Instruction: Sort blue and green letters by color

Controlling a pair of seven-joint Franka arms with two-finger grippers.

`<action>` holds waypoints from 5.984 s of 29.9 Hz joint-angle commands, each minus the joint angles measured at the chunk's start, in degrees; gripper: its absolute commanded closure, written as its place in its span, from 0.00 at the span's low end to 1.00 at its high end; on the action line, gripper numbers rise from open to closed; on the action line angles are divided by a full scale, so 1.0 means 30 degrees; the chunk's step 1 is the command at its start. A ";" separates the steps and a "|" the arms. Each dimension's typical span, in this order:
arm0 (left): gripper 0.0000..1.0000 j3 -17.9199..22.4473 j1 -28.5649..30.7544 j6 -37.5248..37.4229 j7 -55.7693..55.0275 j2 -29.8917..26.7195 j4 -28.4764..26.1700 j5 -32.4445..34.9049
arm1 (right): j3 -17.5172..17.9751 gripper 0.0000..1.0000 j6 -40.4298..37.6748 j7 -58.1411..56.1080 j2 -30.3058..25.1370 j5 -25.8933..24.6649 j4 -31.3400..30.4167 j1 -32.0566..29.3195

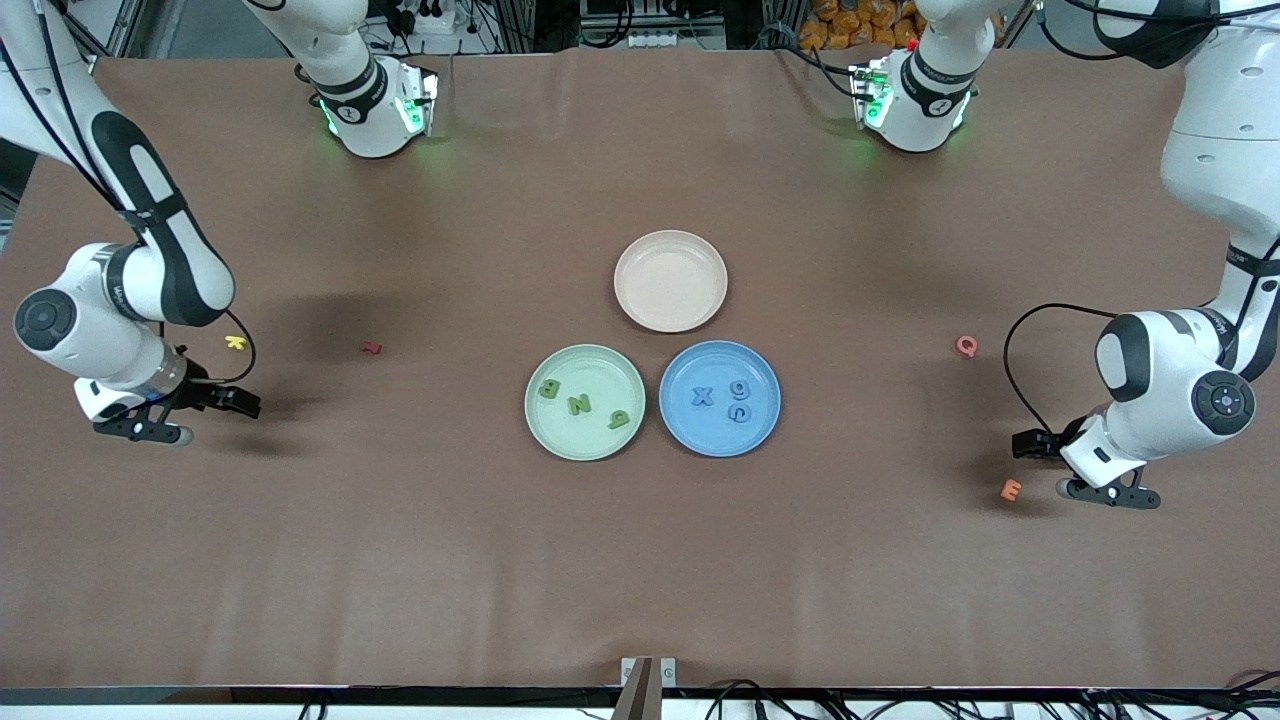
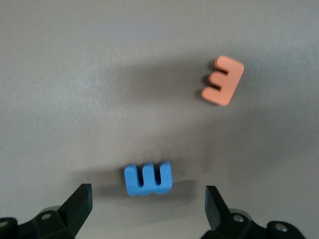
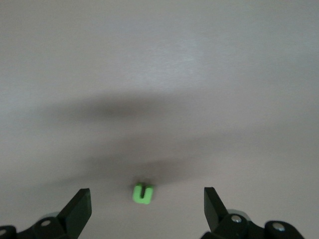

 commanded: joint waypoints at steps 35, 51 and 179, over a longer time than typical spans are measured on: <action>0.78 0.0703 -0.0118 -0.0100 -0.0051 -0.0094 0.0156 -0.0229 | -0.0939 0.02 0.2593 0.0248 -0.0267 -0.0202 -0.2363 0.0267; 0.78 0.0528 -0.0995 -0.1096 -0.2069 -0.1471 0.0244 -0.0258 | -0.1320 0.16 0.3034 0.0219 0.0202 -0.0261 -0.2246 0.0648; 0.00 0.0146 -0.5567 -0.4229 -0.6556 -1.4125 -0.9541 -0.3275 | -0.5506 0.00 -0.7220 -0.0273 0.2254 0.4072 0.9619 1.0493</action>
